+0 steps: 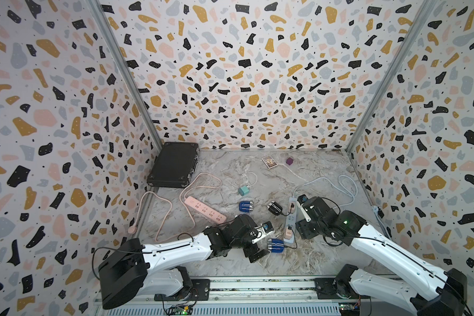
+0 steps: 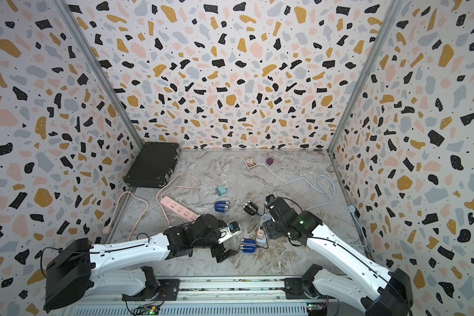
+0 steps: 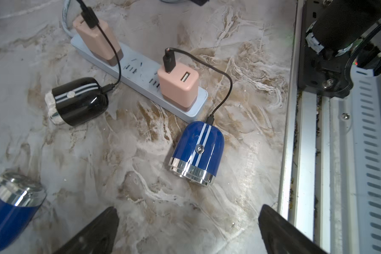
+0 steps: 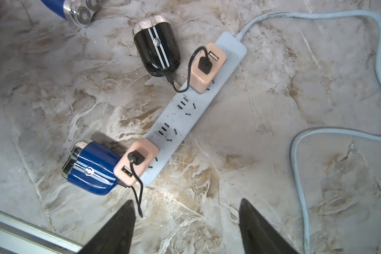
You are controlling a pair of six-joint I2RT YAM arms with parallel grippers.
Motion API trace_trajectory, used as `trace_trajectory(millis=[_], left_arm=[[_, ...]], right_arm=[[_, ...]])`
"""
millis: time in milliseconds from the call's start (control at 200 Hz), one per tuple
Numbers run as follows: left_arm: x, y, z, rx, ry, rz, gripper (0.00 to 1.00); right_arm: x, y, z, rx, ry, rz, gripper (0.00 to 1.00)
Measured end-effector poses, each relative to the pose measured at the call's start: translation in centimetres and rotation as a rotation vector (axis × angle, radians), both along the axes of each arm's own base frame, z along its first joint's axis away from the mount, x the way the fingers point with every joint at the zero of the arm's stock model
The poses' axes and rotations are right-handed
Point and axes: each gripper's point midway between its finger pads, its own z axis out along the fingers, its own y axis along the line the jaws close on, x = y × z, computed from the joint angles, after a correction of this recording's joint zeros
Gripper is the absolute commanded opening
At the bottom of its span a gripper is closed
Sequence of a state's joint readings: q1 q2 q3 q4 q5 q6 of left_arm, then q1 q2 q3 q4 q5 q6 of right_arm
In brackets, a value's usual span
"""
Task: Unplug the electric shaver
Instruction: Pick up the electric shaver from the center of the board.
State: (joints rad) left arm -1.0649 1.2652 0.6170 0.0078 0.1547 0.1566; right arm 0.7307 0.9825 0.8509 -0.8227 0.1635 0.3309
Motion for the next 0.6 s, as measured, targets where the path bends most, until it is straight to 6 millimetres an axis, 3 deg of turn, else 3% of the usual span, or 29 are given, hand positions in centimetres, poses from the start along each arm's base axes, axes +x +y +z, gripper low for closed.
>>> trace_trajectory(millis=[125, 230, 601], left_arm=[[-0.5, -1.7, -0.1, -0.026, -0.046, -0.049, 1.0], [-0.7, -2.6, -1.5, -0.004, -0.038, -0.076, 1.0], [-0.5, -4.3, -4.8, 0.048, -0.015, -0.121, 1.0]], right_arm=[[0.0, 0.3, 0.9, 0.075, -0.01, -0.026, 0.76], [0.0, 0.5, 1.3, 0.118, -0.013, -0.04, 0.76], [-0.8, 1.0, -0.8, 0.19, 0.051, -0.044, 0.76]])
